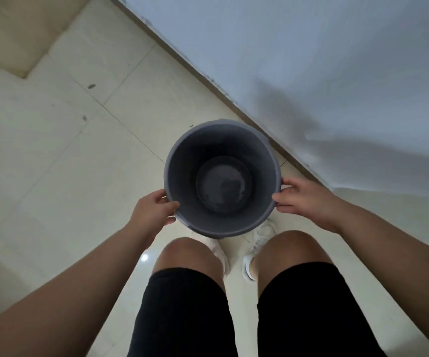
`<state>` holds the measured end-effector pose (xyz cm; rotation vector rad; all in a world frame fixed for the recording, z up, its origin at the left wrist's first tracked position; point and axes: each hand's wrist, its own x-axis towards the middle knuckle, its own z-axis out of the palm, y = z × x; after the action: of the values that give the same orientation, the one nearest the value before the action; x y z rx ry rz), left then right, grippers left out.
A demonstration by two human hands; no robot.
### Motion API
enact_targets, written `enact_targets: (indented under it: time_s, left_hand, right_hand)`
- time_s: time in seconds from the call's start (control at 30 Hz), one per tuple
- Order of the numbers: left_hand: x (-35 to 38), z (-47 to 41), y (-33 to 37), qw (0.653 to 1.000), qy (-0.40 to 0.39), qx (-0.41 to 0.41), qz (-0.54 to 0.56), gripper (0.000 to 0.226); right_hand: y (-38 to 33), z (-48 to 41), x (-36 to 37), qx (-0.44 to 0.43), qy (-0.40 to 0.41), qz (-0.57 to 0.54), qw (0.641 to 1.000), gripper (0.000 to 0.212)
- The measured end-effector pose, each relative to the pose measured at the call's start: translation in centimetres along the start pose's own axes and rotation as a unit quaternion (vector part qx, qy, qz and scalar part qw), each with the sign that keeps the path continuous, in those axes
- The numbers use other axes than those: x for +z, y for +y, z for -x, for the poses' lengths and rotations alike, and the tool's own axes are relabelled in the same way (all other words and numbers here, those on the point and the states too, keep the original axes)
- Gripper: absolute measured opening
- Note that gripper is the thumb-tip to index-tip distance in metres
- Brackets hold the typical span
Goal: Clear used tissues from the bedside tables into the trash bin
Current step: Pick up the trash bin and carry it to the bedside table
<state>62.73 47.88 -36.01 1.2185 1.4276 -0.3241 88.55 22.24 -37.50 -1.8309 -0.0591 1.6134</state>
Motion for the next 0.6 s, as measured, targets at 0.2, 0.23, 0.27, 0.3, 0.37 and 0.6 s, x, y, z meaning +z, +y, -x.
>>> enact_targets:
  time_s: [0.2, 0.23, 0.27, 0.3, 0.37, 0.6]
  left_hand:
    - [-7.0, 19.0, 5.1, 1.000, 0.015, 0.024, 0.008, 0.033]
    - [-8.0, 21.7, 5.7, 0.999, 0.017, 0.031, 0.002, 0.032]
    - [-9.0, 24.1, 6.3, 0.999, 0.019, 0.039, 0.002, 0.032]
    - [-9.9, 26.3, 6.8, 0.999, 0.022, 0.047, 0.003, 0.032]
    - [-11.6, 29.9, 7.6, 0.998, 0.026, 0.057, 0.008, 0.032]
    - [-14.2, 37.5, 7.0, 0.992, 0.074, 0.063, 0.079, 0.031]
  right_hand:
    - [-10.4, 18.2, 2.5, -0.018, -0.010, 0.037, 0.999, 0.051]
    - [-12.1, 21.0, 2.9, -0.022, -0.008, 0.056, 0.998, 0.047]
    - [-13.6, 23.4, 3.2, -0.028, -0.005, 0.071, 0.997, 0.043]
    - [-15.0, 25.4, 3.6, -0.036, 0.000, 0.082, 0.996, 0.041]
    - [-17.3, 28.7, 4.3, -0.045, 0.004, 0.098, 0.994, 0.039]
    - [-22.0, 33.8, 7.1, -0.087, -0.011, 0.149, 0.985, 0.033]
